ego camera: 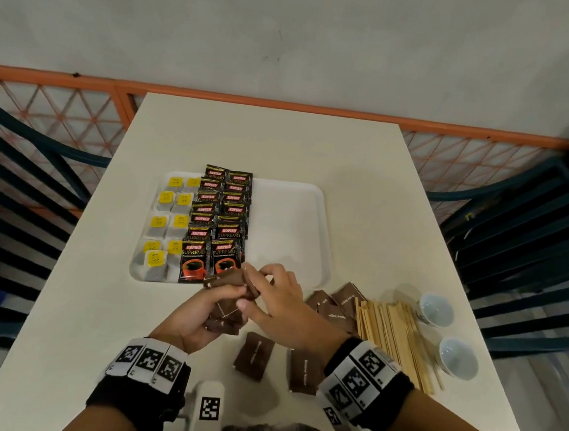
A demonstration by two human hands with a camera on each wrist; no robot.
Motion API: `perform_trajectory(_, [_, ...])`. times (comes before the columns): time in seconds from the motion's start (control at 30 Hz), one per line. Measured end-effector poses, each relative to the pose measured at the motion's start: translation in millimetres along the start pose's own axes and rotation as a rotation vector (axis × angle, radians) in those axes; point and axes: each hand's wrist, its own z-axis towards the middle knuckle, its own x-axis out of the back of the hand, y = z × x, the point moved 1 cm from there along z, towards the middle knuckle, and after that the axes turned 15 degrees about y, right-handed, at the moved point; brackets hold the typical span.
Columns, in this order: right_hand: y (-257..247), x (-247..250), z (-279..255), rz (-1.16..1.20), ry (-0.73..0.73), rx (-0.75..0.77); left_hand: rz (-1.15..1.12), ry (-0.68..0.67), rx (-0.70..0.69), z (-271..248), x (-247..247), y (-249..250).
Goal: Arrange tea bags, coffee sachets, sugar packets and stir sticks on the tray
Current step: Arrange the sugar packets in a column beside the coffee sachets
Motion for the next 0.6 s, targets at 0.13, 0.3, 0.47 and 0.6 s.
perform_trajectory(0.13, [45.0, 17.2, -23.8, -0.146, -0.126, -0.084, -0.104, 0.008, 0.028, 7.9, 3.3, 0.4])
perform_trajectory(0.3, [99.2, 19.4, -70.3, -0.471, -0.334, 0.003, -0.076, 0.039, 0.032, 13.0, 5.0, -0.2])
perform_trajectory(0.47, [103.9, 1.6, -82.1, -0.468, -0.196, 0.064, -0.031, 0.041, 0.053, 15.8, -5.4, -1.1])
perform_trajectory(0.6, [98.5, -1.2, -76.9, -0.36, -0.151, 0.101, 0.0, 0.059, 0.059, 17.6, -9.6, -2.1])
